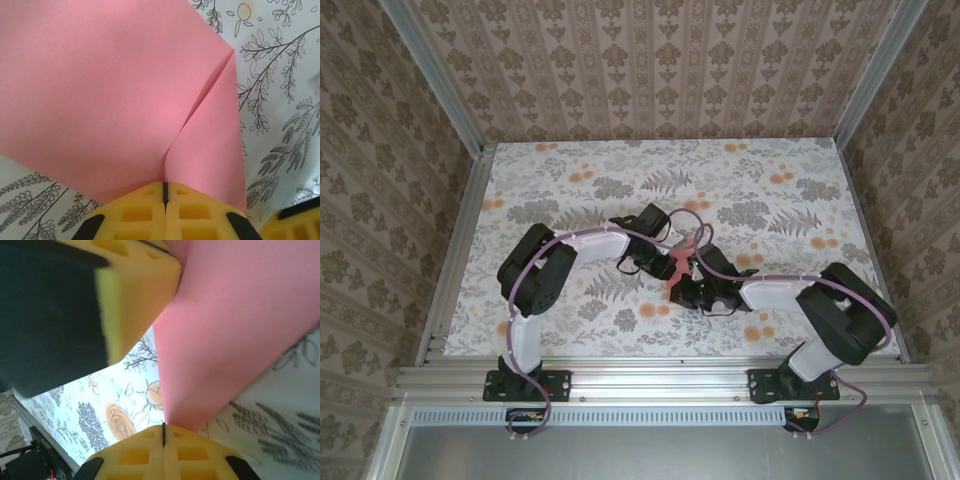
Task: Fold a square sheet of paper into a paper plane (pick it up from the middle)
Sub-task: Third fold the triangle at the center of the table.
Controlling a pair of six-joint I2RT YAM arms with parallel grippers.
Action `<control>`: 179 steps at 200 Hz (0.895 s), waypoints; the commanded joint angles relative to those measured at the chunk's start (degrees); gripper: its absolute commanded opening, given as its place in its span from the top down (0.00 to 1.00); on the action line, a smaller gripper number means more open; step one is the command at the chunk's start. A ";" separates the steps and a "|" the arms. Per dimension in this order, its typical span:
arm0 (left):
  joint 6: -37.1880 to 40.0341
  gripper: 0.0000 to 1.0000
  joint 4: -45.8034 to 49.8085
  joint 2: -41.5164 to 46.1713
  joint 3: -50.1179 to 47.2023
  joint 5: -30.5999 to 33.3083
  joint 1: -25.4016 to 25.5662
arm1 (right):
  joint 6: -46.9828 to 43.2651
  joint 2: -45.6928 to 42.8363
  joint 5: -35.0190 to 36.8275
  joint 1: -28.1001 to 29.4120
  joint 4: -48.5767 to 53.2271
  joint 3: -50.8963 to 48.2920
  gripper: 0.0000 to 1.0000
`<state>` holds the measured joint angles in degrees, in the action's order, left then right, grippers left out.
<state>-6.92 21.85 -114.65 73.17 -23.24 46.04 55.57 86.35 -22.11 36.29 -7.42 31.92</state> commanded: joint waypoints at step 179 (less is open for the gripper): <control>-0.20 0.97 4.48 -1.28 -1.00 3.47 0.18 | -5.65 7.19 -7.41 -13.72 -0.49 4.99 0.95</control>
<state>-6.92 21.89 -114.65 73.17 -23.11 46.04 51.03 96.01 -28.08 24.05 -10.44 36.84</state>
